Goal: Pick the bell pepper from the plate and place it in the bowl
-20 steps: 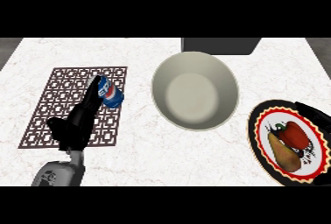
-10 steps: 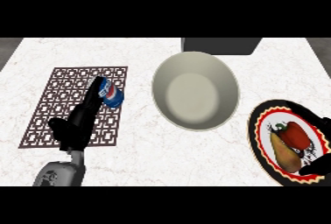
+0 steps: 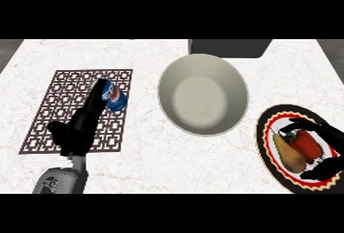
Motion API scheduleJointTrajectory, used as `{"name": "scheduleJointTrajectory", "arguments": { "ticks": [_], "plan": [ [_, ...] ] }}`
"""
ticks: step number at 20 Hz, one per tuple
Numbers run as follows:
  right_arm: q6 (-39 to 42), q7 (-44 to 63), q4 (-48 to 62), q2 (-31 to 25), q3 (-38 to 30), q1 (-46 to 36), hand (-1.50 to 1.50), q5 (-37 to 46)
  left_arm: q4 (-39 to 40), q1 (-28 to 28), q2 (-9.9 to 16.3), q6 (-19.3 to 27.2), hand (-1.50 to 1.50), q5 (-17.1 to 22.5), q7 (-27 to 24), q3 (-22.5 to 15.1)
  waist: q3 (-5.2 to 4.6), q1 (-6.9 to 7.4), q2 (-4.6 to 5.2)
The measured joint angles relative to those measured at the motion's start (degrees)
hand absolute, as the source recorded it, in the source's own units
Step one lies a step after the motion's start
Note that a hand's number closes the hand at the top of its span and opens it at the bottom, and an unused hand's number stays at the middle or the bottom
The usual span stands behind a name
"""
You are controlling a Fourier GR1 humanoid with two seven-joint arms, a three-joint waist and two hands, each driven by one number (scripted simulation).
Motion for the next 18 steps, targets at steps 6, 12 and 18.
{"name": "scheduleJointTrajectory", "arguments": {
  "ticks": [6, 12, 18],
  "plan": [
    [-3.6, -5.4, -1.9, -0.9, 2.9, 2.1, 1.5, 2.8, -0.5, -0.2, -0.9, 0.5, 0.0, -0.9, 0.7, -0.3, -0.55, -0.12, -0.29],
    [-3.6, -6.8, -4.6, -0.7, 4.2, 4.1, 1.5, 1.2, -0.5, 0.5, -1.1, 0.2, 0.0, -1.0, -0.1, -0.1, -0.55, -0.34, -0.31],
    [-0.3, -10.2, -16.3, 0.6, 20.0, 4.2, 1.5, 1.5, -0.1, -0.1, -1.2, -0.3, 0.0, -1.1, -0.2, -0.7, -0.4, 1.44, -0.39]
  ]
}}
